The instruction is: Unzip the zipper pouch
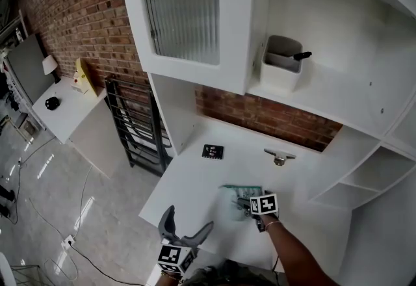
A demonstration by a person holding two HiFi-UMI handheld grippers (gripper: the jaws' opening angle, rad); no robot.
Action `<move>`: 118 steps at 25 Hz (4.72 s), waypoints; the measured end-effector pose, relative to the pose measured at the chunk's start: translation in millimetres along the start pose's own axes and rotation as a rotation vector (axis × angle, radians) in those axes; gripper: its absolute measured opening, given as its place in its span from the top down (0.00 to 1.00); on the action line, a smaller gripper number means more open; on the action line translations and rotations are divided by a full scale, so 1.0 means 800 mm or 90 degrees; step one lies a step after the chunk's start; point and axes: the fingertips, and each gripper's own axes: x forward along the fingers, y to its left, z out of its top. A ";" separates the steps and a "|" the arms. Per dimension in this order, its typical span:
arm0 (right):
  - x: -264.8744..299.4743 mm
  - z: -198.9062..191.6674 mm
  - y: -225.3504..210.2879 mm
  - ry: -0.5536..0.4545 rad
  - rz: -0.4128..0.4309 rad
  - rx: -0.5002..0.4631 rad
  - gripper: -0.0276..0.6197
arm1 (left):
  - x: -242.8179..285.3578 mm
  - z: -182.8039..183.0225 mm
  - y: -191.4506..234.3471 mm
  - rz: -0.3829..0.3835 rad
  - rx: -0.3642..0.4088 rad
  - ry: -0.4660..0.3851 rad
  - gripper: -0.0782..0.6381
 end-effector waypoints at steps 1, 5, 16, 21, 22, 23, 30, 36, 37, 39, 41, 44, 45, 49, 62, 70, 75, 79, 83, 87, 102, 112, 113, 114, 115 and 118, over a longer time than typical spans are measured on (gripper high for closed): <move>0.002 -0.003 0.000 0.007 0.000 0.007 0.12 | 0.000 0.000 0.001 0.001 -0.001 0.000 0.10; 0.006 -0.009 0.007 0.021 0.006 0.018 0.24 | 0.001 0.003 0.008 0.008 0.002 0.001 0.10; 0.004 0.000 0.016 -0.002 -0.007 -0.044 0.63 | 0.004 -0.001 0.017 0.015 -0.005 0.008 0.10; -0.004 0.003 0.011 -0.039 -0.029 -0.056 0.71 | 0.005 0.002 0.005 -0.003 -0.007 0.005 0.10; -0.006 0.005 0.012 -0.049 -0.033 -0.062 0.73 | 0.005 0.003 0.004 -0.004 -0.007 0.003 0.10; -0.009 0.008 0.014 -0.058 -0.035 -0.070 0.73 | 0.006 0.003 0.004 -0.005 -0.008 0.002 0.10; -0.041 0.031 0.029 -0.135 -0.022 -0.092 0.79 | 0.012 0.002 -0.005 -0.020 -0.015 0.009 0.10; -0.070 0.042 0.045 -0.197 0.000 -0.082 0.82 | 0.017 -0.005 -0.017 -0.036 -0.020 0.017 0.10; -0.073 0.043 0.048 -0.201 0.003 -0.084 0.82 | 0.018 -0.005 -0.019 -0.039 -0.021 0.017 0.10; -0.078 0.041 0.053 -0.205 0.008 -0.087 0.83 | 0.019 -0.006 -0.023 -0.044 -0.025 0.018 0.10; -0.085 0.041 0.058 -0.213 0.013 -0.089 0.83 | 0.019 -0.005 -0.027 -0.049 -0.026 0.017 0.10; -0.101 0.046 0.065 -0.237 0.020 -0.078 0.86 | 0.019 -0.004 -0.030 -0.053 -0.027 0.014 0.10; -0.107 0.049 0.067 -0.247 0.022 -0.074 0.86 | 0.019 -0.004 -0.031 -0.053 -0.028 0.015 0.10; -0.136 0.065 0.078 -0.291 0.034 -0.056 0.87 | 0.017 -0.006 -0.035 -0.058 -0.035 0.019 0.10; -0.275 0.132 0.137 -0.470 0.128 -0.004 0.88 | 0.010 0.009 -0.063 -0.138 -0.100 0.007 0.11; -0.336 0.144 0.158 -0.532 0.158 -0.008 0.89 | -0.002 0.048 -0.089 -0.218 -0.108 -0.046 0.32; -0.354 0.133 0.165 -0.544 0.170 0.004 0.89 | -0.012 0.078 -0.110 -0.271 -0.139 -0.091 0.54; -0.365 0.129 0.171 -0.552 0.174 0.005 0.89 | -0.015 0.080 -0.129 -0.316 -0.142 -0.075 0.58; -0.374 0.125 0.174 -0.558 0.178 0.000 0.89 | -0.016 0.077 -0.148 -0.360 -0.165 -0.060 0.58; -0.379 0.119 0.174 -0.560 0.176 -0.005 0.89 | -0.018 0.089 -0.155 -0.363 -0.171 -0.071 0.72; -0.386 0.114 0.192 -0.571 0.106 -0.160 0.90 | -0.035 0.100 -0.150 -0.378 -0.193 -0.083 0.86; -0.391 0.116 0.215 -0.586 0.033 -0.363 0.91 | -0.039 0.135 -0.098 -0.299 -0.131 -0.121 0.59; -0.390 0.115 0.217 -0.581 0.029 -0.380 0.91 | -0.038 0.141 -0.104 -0.309 -0.106 -0.114 0.58; -0.390 0.113 0.220 -0.573 0.023 -0.398 0.91 | -0.035 0.145 -0.113 -0.323 -0.075 -0.101 0.57; -0.389 0.111 0.223 -0.564 0.018 -0.416 0.91 | -0.032 0.146 -0.123 -0.339 -0.039 -0.082 0.55; -0.386 0.104 0.232 -0.540 0.015 -0.453 0.91 | -0.016 0.139 -0.149 -0.378 0.072 -0.021 0.42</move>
